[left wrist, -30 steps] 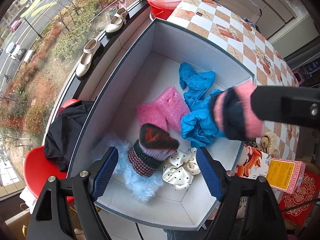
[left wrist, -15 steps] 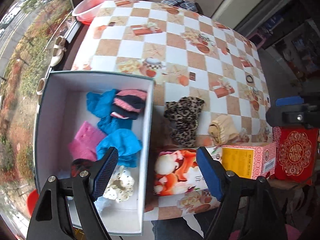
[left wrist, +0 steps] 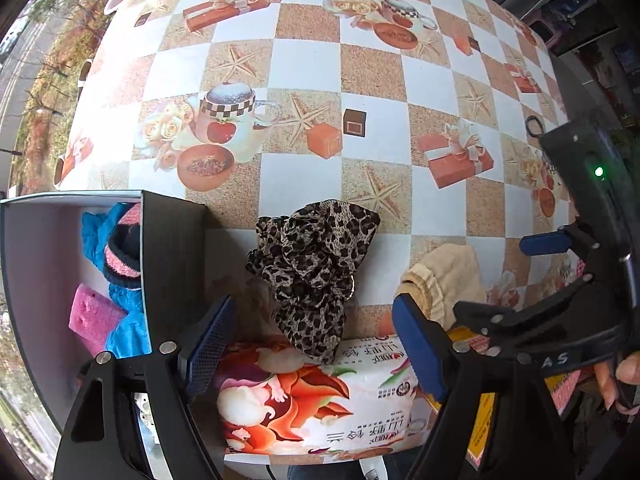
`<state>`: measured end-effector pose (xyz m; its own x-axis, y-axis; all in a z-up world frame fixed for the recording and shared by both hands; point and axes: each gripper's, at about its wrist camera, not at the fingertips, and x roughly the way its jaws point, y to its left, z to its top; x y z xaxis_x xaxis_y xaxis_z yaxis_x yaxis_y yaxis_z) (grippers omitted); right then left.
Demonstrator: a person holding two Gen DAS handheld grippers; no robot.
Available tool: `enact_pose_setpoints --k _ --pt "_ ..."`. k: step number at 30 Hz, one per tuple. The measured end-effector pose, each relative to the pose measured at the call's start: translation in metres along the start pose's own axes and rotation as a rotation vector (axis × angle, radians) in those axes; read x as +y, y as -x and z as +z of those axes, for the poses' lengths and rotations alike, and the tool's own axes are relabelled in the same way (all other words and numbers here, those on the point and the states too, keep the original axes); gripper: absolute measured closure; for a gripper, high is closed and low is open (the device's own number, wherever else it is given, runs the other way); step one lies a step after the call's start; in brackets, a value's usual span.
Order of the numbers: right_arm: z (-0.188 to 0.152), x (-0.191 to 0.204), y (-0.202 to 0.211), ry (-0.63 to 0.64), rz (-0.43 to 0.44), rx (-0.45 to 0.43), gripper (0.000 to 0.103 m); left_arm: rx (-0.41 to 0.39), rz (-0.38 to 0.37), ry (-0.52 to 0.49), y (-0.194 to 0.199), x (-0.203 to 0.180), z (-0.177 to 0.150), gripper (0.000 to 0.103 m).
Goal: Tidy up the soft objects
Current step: 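Move the left tool to the leopard scrunchie while the right tool approaches the beige knitted cuff, then grasp the leopard scrunchie with the left tool while the right tool grasps the beige knitted cuff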
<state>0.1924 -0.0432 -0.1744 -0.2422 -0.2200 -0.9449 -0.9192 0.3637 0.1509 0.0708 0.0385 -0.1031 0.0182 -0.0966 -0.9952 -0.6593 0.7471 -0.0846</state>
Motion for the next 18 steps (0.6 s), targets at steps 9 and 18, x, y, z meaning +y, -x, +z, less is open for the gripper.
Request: enact_pose_setpoints --k 9,18 --pt "0.008 -0.016 -0.039 0.058 -0.116 0.033 0.0 0.099 0.091 0.016 -0.046 -0.015 0.013 0.02" --pt "-0.053 -0.139 -0.031 -0.333 -0.085 -0.056 0.0 0.146 0.132 0.022 -0.07 -0.016 0.023 0.02"
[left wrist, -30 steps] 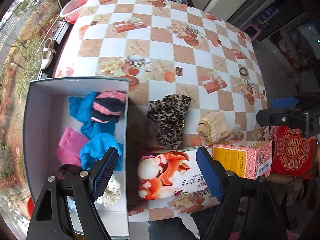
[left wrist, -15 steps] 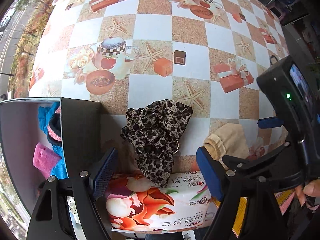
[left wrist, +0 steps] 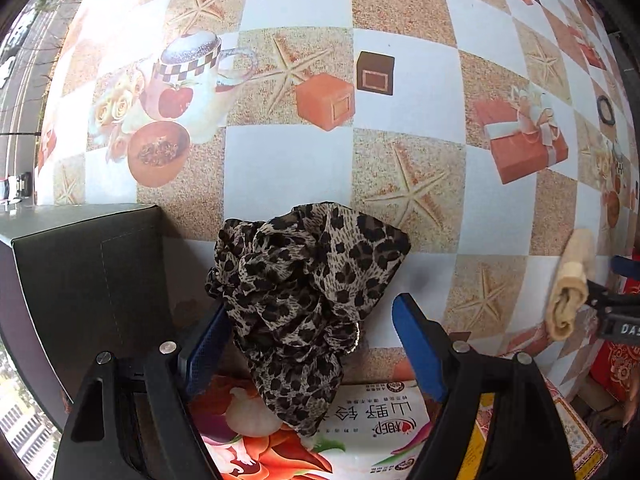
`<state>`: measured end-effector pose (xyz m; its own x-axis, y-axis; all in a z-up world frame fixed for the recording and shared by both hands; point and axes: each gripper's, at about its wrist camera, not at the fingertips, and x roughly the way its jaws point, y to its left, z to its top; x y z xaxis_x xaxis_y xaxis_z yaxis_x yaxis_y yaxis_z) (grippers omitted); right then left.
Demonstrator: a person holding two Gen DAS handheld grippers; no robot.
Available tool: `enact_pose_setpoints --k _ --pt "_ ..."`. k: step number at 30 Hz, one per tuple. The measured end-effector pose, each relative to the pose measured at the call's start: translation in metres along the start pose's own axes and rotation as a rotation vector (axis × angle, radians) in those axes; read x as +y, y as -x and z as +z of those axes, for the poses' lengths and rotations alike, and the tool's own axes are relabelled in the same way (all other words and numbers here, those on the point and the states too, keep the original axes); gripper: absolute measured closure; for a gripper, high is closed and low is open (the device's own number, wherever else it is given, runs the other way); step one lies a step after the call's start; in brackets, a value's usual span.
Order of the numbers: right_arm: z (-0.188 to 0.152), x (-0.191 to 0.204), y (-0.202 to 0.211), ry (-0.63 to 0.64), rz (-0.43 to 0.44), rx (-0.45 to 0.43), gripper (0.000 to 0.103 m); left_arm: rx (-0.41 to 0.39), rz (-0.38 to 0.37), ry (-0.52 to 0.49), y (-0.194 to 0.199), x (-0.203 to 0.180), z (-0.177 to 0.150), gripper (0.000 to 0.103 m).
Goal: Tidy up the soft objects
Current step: 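Grasp the leopard scrunchie with the left tool while the right tool grasps the beige knitted cuff, then lift the scrunchie and beige cuff and carry them over the white box with both tools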
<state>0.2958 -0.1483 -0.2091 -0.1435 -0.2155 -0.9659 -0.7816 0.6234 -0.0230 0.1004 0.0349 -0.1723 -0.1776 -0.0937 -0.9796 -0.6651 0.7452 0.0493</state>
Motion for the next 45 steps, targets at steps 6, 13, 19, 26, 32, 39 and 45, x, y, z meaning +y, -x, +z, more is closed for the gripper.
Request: enact_pose_setpoints --k 6,13,19,26,32,39,45 --pt "-0.021 -0.007 0.034 0.004 0.247 -0.157 0.0 0.016 0.024 -0.021 -0.019 0.002 -0.003 0.02" --pt "-0.013 0.037 0.007 0.137 0.067 -0.166 0.0 0.035 0.006 -0.026 -0.031 0.007 0.003 0.0" --pt "-0.018 0.043 0.005 0.143 0.035 -0.185 0.0 0.051 -0.052 0.001 -0.037 0.014 0.004 0.0" --pt "-0.011 0.056 0.013 0.111 0.04 -0.212 0.016 0.011 -0.042 -0.051 -0.027 -0.001 0.015 0.016" --pt "-0.019 0.046 0.031 0.084 0.11 -0.25 0.061 -0.064 -0.08 -0.188 -0.003 -0.038 0.016 0.073" --pt "-0.042 0.007 0.058 -0.046 0.224 -0.309 0.064 -0.174 -0.127 -0.253 0.041 -0.063 0.015 0.073" --pt "-0.071 -0.027 0.075 -0.129 0.258 -0.334 0.064 -0.222 -0.133 -0.303 0.066 -0.07 0.002 0.073"
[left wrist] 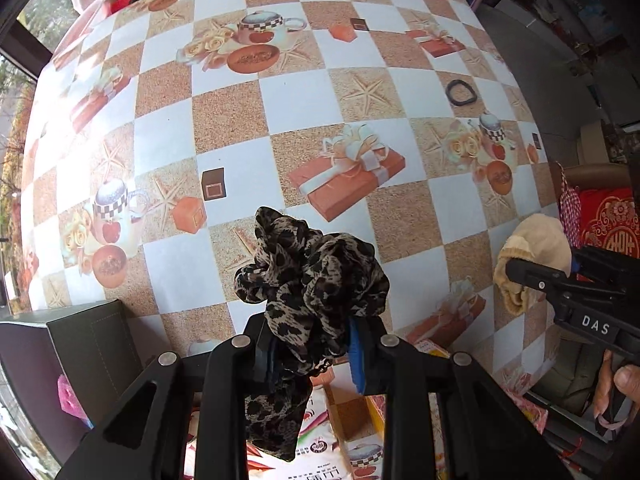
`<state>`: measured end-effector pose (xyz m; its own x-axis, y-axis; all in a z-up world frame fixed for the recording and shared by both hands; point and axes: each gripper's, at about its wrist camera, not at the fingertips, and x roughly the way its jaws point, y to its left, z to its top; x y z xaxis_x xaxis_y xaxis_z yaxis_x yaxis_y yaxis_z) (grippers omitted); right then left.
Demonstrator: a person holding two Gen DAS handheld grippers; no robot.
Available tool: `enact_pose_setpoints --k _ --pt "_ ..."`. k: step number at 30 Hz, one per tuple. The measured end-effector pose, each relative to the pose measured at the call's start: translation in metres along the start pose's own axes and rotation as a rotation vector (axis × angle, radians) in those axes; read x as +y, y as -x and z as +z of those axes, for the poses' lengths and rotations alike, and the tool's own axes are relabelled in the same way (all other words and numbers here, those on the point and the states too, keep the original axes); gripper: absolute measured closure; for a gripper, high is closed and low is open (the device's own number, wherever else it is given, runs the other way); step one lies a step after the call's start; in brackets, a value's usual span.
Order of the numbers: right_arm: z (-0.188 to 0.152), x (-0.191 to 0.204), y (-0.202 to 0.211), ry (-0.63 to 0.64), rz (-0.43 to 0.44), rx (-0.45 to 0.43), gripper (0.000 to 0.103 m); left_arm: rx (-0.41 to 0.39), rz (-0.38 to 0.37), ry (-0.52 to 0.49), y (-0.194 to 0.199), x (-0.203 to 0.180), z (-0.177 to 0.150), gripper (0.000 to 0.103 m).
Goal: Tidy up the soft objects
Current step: 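Lift the scrunchie and beige cuff and carry them over the white box with both tools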
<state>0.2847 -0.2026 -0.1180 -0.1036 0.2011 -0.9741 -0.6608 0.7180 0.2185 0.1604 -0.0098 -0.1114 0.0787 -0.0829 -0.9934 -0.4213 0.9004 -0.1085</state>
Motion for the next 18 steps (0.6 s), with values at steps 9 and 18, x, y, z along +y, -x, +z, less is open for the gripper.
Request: enact_pose_setpoints --k 9,18 --pt "-0.045 -0.008 0.011 -0.064 0.009 -0.008 0.064 -0.023 0.001 -0.083 0.038 -0.024 -0.065 0.073" --pt "-0.098 0.008 0.02 -0.05 0.016 0.017 0.064 -0.004 -0.055 -0.146 0.055 -0.029 -0.119 0.073"
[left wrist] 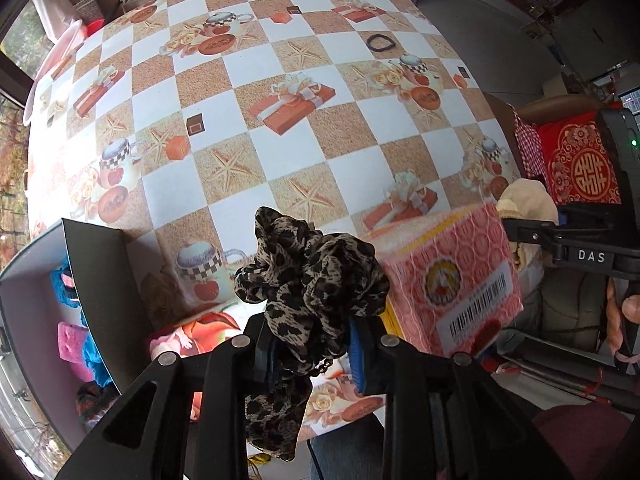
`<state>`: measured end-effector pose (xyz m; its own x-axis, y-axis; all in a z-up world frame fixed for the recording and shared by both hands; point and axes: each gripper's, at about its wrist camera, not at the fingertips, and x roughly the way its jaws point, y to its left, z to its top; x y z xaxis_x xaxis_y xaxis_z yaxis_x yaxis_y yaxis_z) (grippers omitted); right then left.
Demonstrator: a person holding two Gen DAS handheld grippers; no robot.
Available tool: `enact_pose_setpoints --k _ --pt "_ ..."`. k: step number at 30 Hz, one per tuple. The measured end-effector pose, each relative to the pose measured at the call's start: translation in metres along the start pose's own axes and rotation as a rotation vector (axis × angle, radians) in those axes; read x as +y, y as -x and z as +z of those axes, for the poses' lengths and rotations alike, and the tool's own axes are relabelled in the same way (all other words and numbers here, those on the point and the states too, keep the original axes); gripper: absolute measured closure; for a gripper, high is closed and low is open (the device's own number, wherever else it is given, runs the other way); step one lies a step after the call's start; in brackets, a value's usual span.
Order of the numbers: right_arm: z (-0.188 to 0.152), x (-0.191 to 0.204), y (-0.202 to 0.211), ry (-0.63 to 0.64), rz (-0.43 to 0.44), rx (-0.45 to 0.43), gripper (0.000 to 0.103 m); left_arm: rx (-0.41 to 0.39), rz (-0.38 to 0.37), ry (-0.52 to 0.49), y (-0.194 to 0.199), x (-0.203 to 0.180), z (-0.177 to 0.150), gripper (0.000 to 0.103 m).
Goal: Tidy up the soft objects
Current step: 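Lift the scrunchie and beige cuff and carry them over the white box with both tools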
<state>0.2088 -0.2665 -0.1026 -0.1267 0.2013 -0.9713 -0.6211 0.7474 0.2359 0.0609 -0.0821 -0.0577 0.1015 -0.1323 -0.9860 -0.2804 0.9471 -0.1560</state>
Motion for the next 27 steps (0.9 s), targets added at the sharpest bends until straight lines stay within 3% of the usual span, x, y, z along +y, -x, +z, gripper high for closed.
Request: enact_pose_setpoints --k 5,12,18,27 --pt "-0.029 0.012 -0.002 0.027 0.014 0.035 0.064 0.018 -0.012 -0.046 0.002 -0.003 -0.029 0.073" --pt "-0.063 0.049 -0.016 0.138 0.047 0.124 0.064 0.021 -0.006 -0.03 0.006 0.01 -0.06 0.073" --pt "-0.08 0.094 -0.03 0.277 0.083 0.193 0.064 -0.006 0.006 0.061 0.017 0.04 -0.077 0.073" --pt "-0.081 0.166 -0.033 0.484 0.104 0.223 0.064 -0.053 0.033 0.21 0.03 0.085 -0.103 0.073"
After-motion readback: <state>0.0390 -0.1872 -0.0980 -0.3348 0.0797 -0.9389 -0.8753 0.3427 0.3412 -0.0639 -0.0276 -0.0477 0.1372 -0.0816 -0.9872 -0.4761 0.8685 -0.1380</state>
